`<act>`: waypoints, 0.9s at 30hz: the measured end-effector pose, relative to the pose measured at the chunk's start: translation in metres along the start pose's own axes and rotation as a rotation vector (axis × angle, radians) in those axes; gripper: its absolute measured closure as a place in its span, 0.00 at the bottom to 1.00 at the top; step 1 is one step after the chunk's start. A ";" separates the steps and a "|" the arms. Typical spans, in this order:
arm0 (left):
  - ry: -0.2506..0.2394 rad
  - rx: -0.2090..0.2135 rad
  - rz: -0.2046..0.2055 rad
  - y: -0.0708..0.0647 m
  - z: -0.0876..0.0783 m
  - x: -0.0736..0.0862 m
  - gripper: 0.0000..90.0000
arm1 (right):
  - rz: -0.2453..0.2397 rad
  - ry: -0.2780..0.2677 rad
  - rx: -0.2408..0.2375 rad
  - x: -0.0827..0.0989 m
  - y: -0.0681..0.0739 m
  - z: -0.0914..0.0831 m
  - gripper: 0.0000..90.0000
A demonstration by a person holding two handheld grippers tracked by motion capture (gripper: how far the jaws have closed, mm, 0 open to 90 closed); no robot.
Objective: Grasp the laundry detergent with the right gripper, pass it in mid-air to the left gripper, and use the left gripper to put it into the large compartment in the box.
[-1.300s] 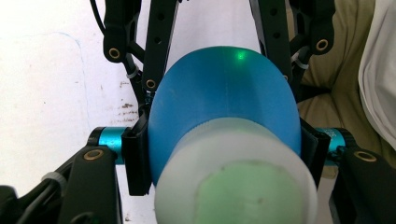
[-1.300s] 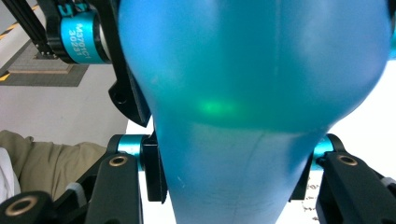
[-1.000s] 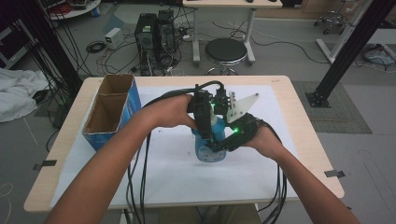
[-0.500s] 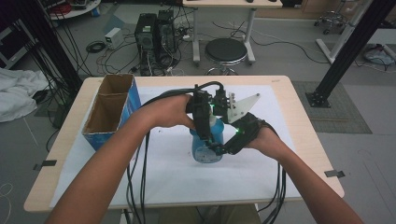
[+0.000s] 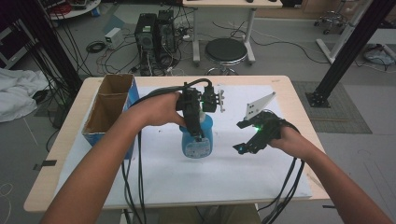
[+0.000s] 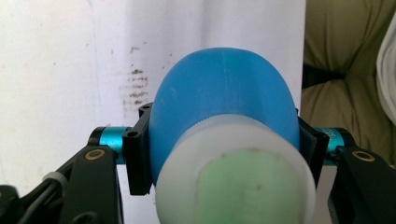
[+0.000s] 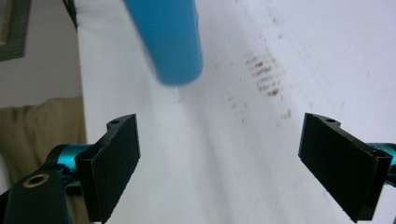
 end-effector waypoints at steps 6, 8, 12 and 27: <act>0.009 -0.011 -0.024 0.003 -0.003 0.007 0.42 | 0.033 0.141 -0.010 0.014 -0.007 -0.017 0.13; 0.010 -0.016 -0.037 0.004 -0.004 0.010 0.42 | 0.036 0.191 -0.005 0.018 -0.009 -0.022 0.08; 0.007 -0.028 -0.058 0.007 -0.008 0.014 0.42 | 0.051 0.284 0.035 0.026 -0.014 -0.029 0.01; 0.006 -0.093 -0.239 0.024 -0.052 0.039 0.42 | 0.151 0.403 0.122 0.037 -0.049 -0.069 0.01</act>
Point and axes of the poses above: each handheld gripper's, and its own axes: z roughly forward along the jaws, x roughly out of its underside, y roughly to its left, the point moved 2 cm from there along z, roughly forward along the jaws, and after that the axes turned 6 degrees about -z, right-handed, at the moved point
